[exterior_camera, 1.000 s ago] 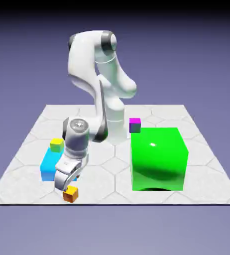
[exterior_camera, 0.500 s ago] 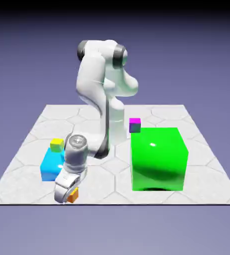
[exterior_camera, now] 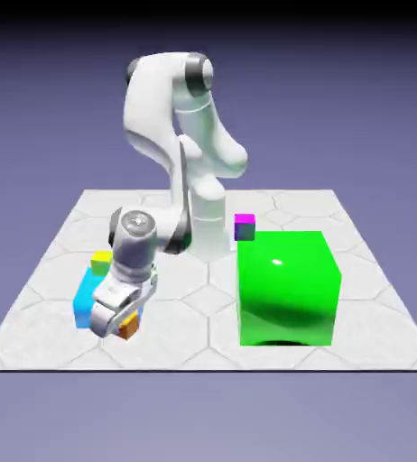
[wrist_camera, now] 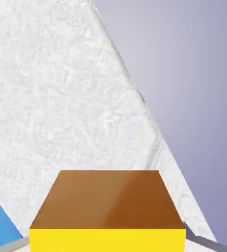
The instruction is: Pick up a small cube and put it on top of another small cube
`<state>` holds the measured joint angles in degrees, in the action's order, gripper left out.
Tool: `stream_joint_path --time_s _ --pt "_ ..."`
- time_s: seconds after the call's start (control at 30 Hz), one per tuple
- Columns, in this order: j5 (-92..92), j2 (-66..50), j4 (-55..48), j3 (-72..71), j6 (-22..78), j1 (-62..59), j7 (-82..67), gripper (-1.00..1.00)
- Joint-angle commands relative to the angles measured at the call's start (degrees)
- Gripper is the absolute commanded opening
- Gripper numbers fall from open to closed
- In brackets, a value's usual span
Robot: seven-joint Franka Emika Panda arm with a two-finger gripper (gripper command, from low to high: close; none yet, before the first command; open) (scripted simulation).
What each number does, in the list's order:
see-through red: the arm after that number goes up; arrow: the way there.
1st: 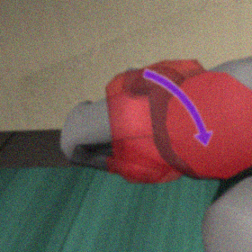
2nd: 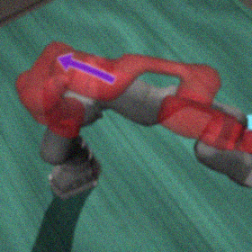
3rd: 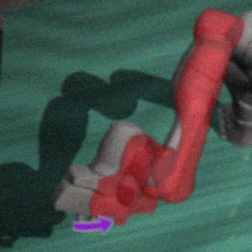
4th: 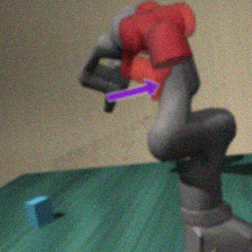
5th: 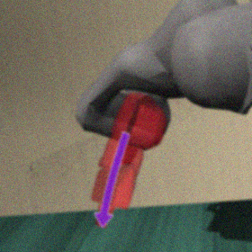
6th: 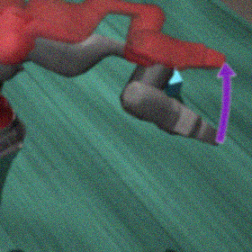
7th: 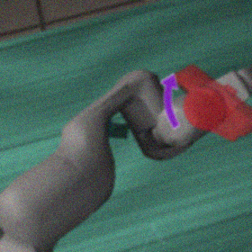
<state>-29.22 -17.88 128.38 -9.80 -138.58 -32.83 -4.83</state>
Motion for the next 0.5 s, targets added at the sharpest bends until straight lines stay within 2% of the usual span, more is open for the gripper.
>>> stream_joint_path --time_s 0.0,0.47 --pt "0.87 1.81 1.01 2.09 0.90 0.78 1.92 -1.00" --pt "14.40 27.20 15.22 31.16 14.12 11.63 27.81 -1.00"
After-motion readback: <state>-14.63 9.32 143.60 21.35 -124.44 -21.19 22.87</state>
